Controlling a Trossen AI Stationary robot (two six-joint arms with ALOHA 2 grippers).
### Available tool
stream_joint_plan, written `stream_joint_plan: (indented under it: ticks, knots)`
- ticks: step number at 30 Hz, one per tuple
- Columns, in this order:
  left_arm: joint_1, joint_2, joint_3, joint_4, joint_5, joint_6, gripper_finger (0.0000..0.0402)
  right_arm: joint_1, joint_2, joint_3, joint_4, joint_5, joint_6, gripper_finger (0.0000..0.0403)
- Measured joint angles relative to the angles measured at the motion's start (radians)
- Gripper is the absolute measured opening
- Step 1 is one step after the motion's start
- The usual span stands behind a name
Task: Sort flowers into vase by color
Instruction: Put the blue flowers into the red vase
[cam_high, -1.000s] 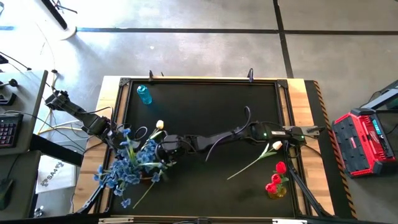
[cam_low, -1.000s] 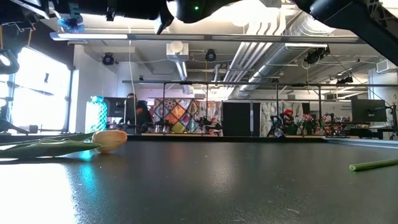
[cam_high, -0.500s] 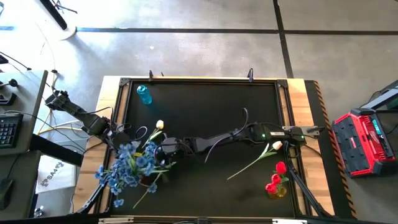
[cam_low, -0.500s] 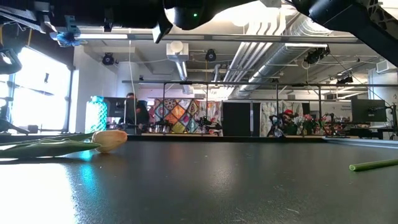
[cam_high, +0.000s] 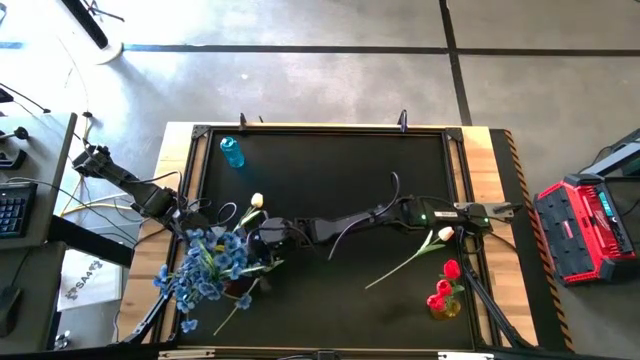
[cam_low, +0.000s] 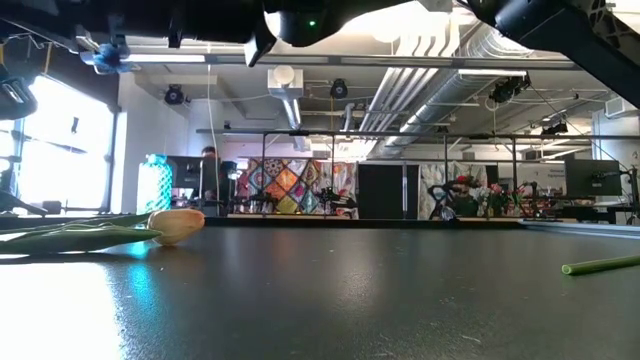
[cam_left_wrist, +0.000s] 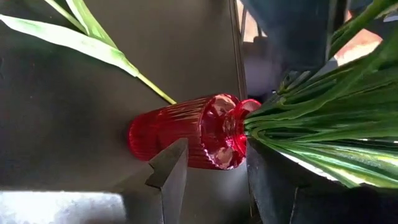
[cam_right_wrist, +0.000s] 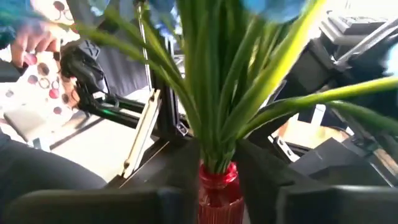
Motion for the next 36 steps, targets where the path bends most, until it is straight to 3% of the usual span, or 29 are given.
stream_joint_plan:
  ticks: [8, 17, 21, 30, 36]
  knots:
    - [0.000, -0.001, 0.054, -0.017, -0.009, 0.054, 0.0147, 0.000, -0.020, 0.000, -0.014, -0.002, 0.024, 0.0166]
    - [0.000, -0.012, 0.172, -0.205, -0.108, 0.167, 0.0161, 0.000, -0.088, 0.001, -0.111, -0.002, 0.071, 0.0174]
    - [-0.001, -0.014, 0.218, -0.337, -0.206, 0.182, 0.0165, 0.000, -0.121, 0.001, -0.161, 0.006, 0.071, 0.0174]
    - [0.008, -0.018, 0.283, -0.494, -0.538, 0.105, 0.0165, -0.022, -0.241, 0.002, -0.330, 0.043, 0.066, 0.0174]
    - [0.084, -0.018, 0.283, -0.517, -0.577, 0.112, 0.0165, -0.052, -0.300, 0.002, -0.472, 0.122, 0.048, 0.0174]
